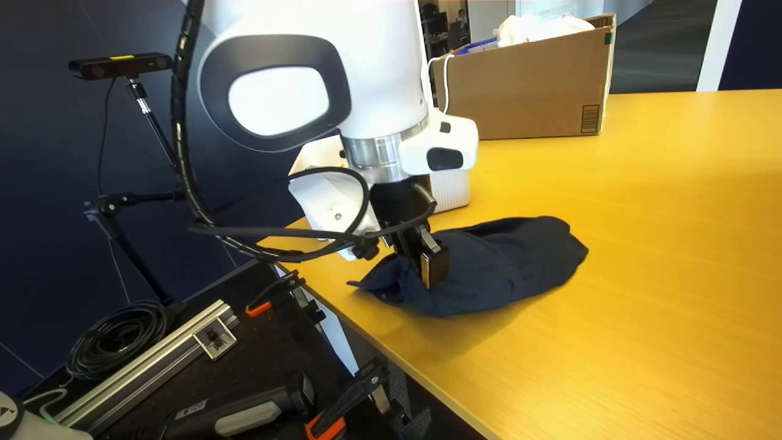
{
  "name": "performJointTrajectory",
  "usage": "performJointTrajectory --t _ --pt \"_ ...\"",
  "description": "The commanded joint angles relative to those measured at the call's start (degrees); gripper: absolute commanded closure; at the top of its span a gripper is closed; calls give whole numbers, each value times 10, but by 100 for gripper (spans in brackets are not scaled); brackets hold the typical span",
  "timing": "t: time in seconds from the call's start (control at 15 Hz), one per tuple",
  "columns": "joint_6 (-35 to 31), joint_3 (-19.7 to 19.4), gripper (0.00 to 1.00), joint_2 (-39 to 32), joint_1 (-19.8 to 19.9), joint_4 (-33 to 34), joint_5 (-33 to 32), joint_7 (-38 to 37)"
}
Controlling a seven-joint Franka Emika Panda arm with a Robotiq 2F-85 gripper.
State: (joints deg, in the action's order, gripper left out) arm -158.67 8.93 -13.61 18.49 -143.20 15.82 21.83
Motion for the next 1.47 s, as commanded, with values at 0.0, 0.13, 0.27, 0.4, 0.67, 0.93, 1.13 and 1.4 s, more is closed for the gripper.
performJointTrajectory --t 0.0,0.13,0.27,0.4,0.67,0.93,1.13,1.4 --pt "12 -21 96 145 -5 -91 56 42" --pt "20 -56 96 210 -27 -124 64 51" --pt "50 -102 96 275 -47 -145 40 50" --pt "108 -151 96 340 -62 -148 17 61" --pt "222 -256 96 397 -108 -92 49 134" --pt "245 -317 96 360 -140 -31 78 164" --pt "244 -344 96 281 -173 11 130 191" --pt "278 -323 96 215 -163 43 177 217"
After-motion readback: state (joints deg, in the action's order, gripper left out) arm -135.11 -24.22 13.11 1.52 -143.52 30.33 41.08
